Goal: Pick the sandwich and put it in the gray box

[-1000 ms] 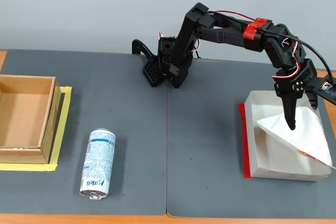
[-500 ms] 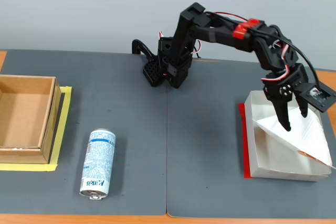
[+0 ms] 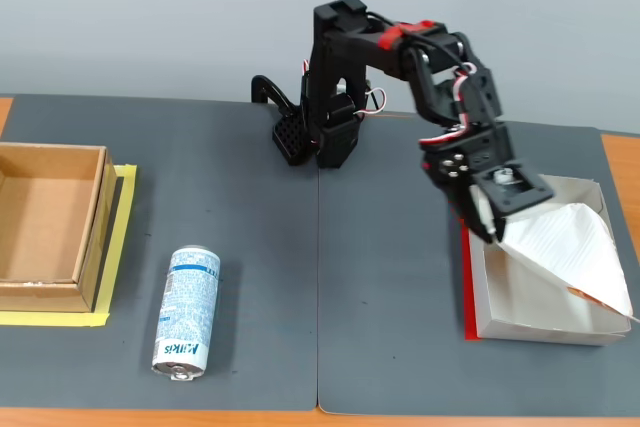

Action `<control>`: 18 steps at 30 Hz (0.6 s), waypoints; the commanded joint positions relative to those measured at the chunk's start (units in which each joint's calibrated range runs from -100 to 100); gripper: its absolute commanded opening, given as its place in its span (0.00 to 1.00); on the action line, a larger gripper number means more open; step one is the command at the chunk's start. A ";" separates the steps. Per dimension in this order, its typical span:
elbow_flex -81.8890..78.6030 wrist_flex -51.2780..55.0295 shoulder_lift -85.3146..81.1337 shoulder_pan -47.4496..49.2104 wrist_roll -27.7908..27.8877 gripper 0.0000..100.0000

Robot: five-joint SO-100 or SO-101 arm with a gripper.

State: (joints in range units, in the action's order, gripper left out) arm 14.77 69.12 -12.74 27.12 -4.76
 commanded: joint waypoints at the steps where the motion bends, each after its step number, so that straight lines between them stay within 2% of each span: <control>1: -4.33 -0.37 -6.88 -3.51 0.72 0.02; 8: -18.35 -0.72 -18.41 -7.31 1.14 0.02; 18: -43.49 -9.05 -34.78 -10.59 2.03 0.02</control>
State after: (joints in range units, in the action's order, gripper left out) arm -23.84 61.84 -42.40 17.69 -3.20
